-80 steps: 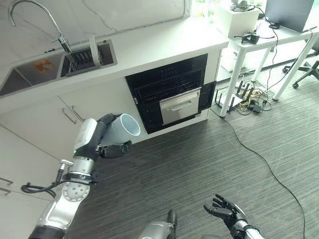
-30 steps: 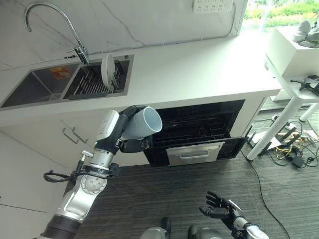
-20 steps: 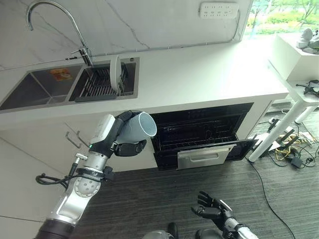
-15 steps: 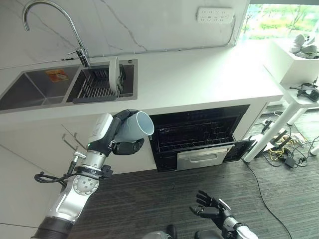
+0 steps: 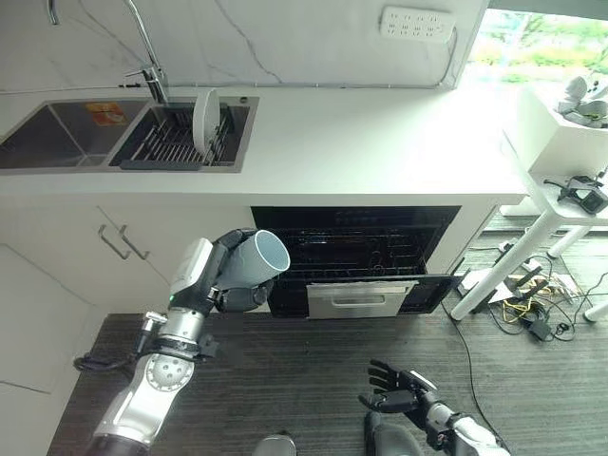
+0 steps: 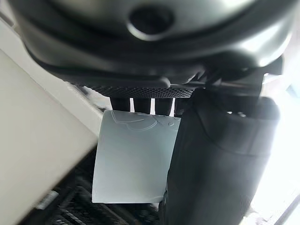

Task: Place the dishes in the dishwasher.

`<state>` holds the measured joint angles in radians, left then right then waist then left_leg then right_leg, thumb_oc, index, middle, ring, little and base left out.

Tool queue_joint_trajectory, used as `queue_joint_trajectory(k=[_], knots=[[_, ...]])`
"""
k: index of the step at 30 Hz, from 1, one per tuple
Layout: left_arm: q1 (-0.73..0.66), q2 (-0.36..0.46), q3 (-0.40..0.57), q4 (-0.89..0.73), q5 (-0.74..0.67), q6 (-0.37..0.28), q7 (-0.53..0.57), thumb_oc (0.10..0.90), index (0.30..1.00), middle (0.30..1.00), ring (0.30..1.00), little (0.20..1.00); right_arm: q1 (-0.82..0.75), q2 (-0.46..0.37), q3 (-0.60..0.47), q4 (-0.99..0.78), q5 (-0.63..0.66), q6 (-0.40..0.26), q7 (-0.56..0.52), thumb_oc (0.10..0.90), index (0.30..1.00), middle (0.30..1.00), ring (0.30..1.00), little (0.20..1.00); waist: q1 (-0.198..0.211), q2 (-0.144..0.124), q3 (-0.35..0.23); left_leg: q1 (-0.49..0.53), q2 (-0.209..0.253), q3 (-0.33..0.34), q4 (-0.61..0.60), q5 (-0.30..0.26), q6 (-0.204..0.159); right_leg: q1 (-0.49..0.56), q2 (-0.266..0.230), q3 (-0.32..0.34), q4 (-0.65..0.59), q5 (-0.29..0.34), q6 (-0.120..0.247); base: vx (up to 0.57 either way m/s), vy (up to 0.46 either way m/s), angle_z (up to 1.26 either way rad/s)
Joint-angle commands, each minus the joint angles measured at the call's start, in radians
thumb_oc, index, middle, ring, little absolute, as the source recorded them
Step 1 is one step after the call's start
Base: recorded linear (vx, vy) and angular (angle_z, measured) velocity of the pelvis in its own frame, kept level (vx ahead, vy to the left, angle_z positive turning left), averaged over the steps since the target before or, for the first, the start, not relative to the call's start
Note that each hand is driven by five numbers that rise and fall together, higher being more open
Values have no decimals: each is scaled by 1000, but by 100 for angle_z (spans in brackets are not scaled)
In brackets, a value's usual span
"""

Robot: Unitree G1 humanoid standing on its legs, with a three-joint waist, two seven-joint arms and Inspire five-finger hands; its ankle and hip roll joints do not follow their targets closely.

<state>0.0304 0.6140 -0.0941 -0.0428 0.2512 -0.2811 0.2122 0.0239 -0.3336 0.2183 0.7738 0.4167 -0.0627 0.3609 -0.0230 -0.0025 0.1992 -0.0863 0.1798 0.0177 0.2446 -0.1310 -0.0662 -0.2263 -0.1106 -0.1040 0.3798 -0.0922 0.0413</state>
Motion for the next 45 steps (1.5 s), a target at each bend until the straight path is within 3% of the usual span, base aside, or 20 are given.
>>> queue_joint_trajectory(k=[1, 3, 8, 17, 26, 28, 34, 42, 45], knots=[[-164, 12, 43, -95, -20, -74, 38, 400, 300, 300, 300, 300, -12, 1, -15, -29, 61, -84, 34, 800, 900, 900, 900, 900, -39, 39, -67, -20, 30, 75, 55, -64, -52, 90, -52, -16, -80, -106, 106, -23, -1, 24], [-185, 38, 34, -88, -55, -66, 25, 400, 300, 300, 300, 300, 2, 4, -13, -33, 77, -79, 23, 800, 900, 900, 900, 900, -58, 51, -72, -29, 60, 113, 55, -50, -68, 91, -62, -32, -80, -110, 110, 2, 47, 30], [-211, 50, 12, -65, -87, -69, 7, 400, 300, 300, 300, 300, 30, 22, -6, -11, 66, -93, 71, 800, 900, 900, 900, 900, -71, 59, -82, -22, 63, 130, 55, -49, -69, 110, -77, -37, -80, -109, 116, 60, 70, 13], [-208, 41, 4, -39, -72, -79, 41, 400, 300, 300, 300, 300, 79, 32, -35, -119, 146, -98, 71, 800, 900, 900, 900, 900, -80, 31, -103, 2, 24, 139, 55, -93, -41, 114, -98, -27, -80, -100, 143, 19, 47, 1], [-155, -29, 18, -18, -208, -102, 9, 400, 300, 300, 300, 300, 180, -9, -136, -516, 175, -100, 103, 800, 900, 900, 900, 900, -142, -2, -100, 31, -22, 164, 55, -128, 5, 92, -89, 68, -80, -73, 165, -12, 39, -28], [-141, -63, 7, 8, -258, -103, 1, 400, 300, 300, 300, 300, 202, -41, -154, -645, 190, -51, 146, 800, 900, 900, 900, 900, -158, -8, -102, 46, -29, 187, 55, -134, 14, 88, -87, 88, -80, -64, 169, -26, 39, -42], [-137, -108, -17, 66, -313, -126, 28, 400, 300, 300, 300, 300, 203, -83, -170, -822, 280, -15, 234, 800, 900, 900, 900, 900, -178, -17, -105, 64, -33, 214, 55, -138, 21, 80, -83, 111, -80, -51, 171, -25, 23, -30], [-147, -140, -37, 57, -321, -138, 48, 400, 300, 300, 300, 300, 162, -85, -184, -971, 374, -66, 231, 800, 900, 900, 900, 900, -178, -19, -111, 75, -30, 232, 55, -139, 24, 74, -81, 113, -80, -45, 168, -21, 12, -18], [-154, -154, -52, 47, -309, -145, 84, 400, 300, 300, 300, 300, 119, -65, -161, -1004, 401, -96, 178, 800, 900, 900, 900, 900, -167, -16, -113, 77, -31, 230, 55, -140, 24, 77, -81, 110, -80, -46, 165, -3, 3, -5]])
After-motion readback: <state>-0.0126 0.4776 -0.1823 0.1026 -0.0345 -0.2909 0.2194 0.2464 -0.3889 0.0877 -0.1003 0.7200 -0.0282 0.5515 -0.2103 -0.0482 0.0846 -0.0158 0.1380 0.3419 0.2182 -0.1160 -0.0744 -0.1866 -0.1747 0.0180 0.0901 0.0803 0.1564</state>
